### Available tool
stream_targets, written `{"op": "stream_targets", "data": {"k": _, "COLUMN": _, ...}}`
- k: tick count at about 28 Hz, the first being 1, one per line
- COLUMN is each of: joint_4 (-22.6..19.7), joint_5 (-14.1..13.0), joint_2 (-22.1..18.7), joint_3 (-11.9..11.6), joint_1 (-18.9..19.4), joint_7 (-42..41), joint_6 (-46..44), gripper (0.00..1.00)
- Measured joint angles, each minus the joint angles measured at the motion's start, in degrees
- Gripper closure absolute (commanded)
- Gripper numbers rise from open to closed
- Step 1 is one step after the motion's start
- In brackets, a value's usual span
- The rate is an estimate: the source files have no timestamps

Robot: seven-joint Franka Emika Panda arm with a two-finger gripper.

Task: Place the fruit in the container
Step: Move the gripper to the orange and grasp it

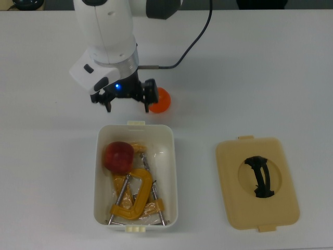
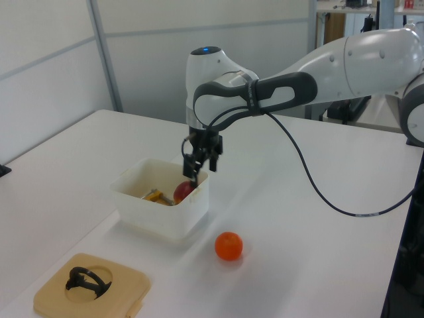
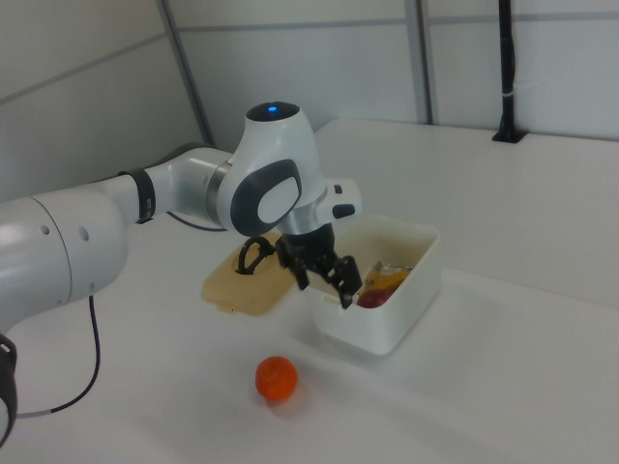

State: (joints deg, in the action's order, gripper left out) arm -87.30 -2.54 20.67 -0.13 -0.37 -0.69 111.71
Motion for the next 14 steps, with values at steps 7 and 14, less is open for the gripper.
{"op": "stream_targets", "data": {"k": 7, "joint_4": -2.86, "joint_5": 2.48, "joint_2": -0.56, "joint_3": 0.15, "joint_1": 3.06, "joint_7": -1.29, "joint_6": -8.12, "gripper": 0.0}}
{"op": "stream_targets", "data": {"k": 14, "joint_4": -7.98, "joint_5": 5.27, "joint_2": -0.13, "joint_3": 0.2, "joint_1": 6.75, "joint_7": -1.29, "joint_6": -8.2, "gripper": 0.0}}
